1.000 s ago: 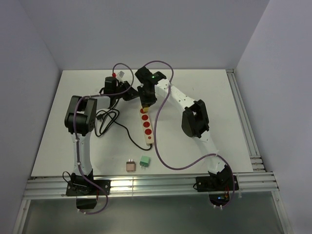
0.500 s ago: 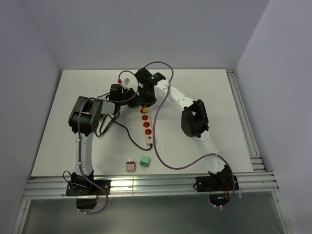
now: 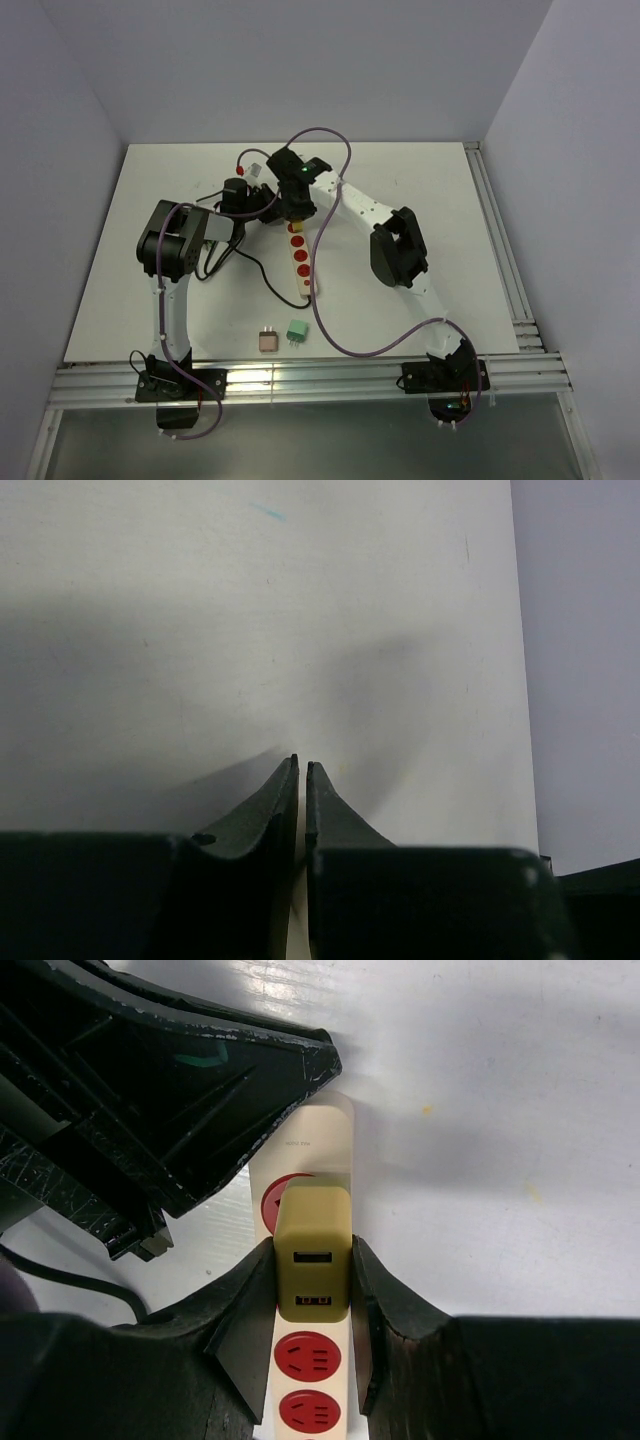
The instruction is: Insert the plug
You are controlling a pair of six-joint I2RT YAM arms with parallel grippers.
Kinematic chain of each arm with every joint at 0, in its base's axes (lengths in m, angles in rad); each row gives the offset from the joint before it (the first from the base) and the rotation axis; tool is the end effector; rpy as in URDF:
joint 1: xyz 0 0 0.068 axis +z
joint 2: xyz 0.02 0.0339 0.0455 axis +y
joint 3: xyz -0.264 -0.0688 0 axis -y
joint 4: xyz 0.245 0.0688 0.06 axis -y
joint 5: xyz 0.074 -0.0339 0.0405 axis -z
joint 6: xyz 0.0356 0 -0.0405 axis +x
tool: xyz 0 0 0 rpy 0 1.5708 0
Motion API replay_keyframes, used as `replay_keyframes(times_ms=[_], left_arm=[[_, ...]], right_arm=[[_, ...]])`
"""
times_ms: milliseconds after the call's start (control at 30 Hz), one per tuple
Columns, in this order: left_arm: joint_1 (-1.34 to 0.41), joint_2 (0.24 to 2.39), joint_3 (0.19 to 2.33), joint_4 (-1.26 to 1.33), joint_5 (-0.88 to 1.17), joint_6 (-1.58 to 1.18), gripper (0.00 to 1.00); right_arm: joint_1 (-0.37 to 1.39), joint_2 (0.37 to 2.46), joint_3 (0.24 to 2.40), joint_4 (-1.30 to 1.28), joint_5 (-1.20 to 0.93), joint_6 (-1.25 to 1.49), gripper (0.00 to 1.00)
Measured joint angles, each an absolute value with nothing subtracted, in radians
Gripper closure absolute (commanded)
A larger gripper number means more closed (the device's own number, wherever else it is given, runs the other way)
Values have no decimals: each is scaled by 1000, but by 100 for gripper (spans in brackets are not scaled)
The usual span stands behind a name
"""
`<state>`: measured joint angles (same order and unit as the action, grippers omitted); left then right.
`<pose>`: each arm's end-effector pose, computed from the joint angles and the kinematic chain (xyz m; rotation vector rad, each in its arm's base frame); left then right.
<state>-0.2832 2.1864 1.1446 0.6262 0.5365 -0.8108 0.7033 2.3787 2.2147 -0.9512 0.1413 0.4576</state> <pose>0.4208 -0.1414 0.1056 -0.1851 2.1341 -1.2098 0.3925 0.3263 0.2170 -0.2847 2.6641 0.1820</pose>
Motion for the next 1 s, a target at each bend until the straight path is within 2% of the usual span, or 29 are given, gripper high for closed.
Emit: replay_keyframes(times_ms=[267, 433, 600, 900, 1000], left_arm=[[-283, 2181, 1130, 645, 533, -815, 89], [-286, 2170, 1116, 646, 523, -810, 90], [-296, 2154, 1085, 677, 488, -808, 91], [-307, 2137, 1049, 714, 446, -806, 91], [-313, 2126, 1026, 738, 423, -807, 92]], right_arm=[[717, 2427, 2289, -1016, 157, 465, 100], [706, 2313, 2068, -853, 115, 477, 100], [691, 2262, 1969, -767, 81, 478, 100], [691, 2368, 2173, -928, 75, 461, 100], [704, 2368, 2157, -923, 101, 460, 100]])
